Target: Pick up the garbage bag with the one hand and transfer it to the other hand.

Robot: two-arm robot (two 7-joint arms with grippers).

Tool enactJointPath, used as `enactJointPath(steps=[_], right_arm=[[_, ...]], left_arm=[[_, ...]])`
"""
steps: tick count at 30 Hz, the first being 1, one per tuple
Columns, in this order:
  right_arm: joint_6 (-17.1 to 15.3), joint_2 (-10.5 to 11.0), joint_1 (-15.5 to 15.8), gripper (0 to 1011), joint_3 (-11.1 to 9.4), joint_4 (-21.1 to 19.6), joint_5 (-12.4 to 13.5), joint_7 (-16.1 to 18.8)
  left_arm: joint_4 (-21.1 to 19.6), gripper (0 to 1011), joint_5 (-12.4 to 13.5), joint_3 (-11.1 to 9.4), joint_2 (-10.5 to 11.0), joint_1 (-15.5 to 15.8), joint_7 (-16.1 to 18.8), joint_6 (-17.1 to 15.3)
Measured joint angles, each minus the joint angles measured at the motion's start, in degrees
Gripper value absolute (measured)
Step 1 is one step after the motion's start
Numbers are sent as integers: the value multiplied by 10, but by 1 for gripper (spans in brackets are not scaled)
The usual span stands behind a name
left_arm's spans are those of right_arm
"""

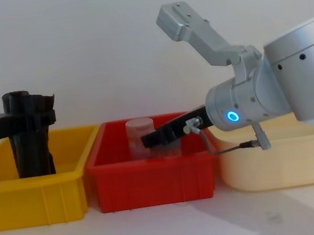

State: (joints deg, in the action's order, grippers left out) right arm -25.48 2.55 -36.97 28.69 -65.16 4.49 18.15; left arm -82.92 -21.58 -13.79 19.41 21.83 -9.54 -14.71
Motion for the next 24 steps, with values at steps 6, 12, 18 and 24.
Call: enactJointPath(steps=[6,12,18,24], right_arm=[[0,0,0,648,0,0,-1,1],[0,1,-1,648,1,0,-1,2],[0,1,-1,648,1,0,-2,3],[0,1,-1,648,1,0,-2,3]], left_arm=[[0,484,0,0,0,0,0,0],[0,484,0,0,0,0,0,0],[0,483,0,0,0,0,0,0],[0,483,0,0,0,0,0,0]])
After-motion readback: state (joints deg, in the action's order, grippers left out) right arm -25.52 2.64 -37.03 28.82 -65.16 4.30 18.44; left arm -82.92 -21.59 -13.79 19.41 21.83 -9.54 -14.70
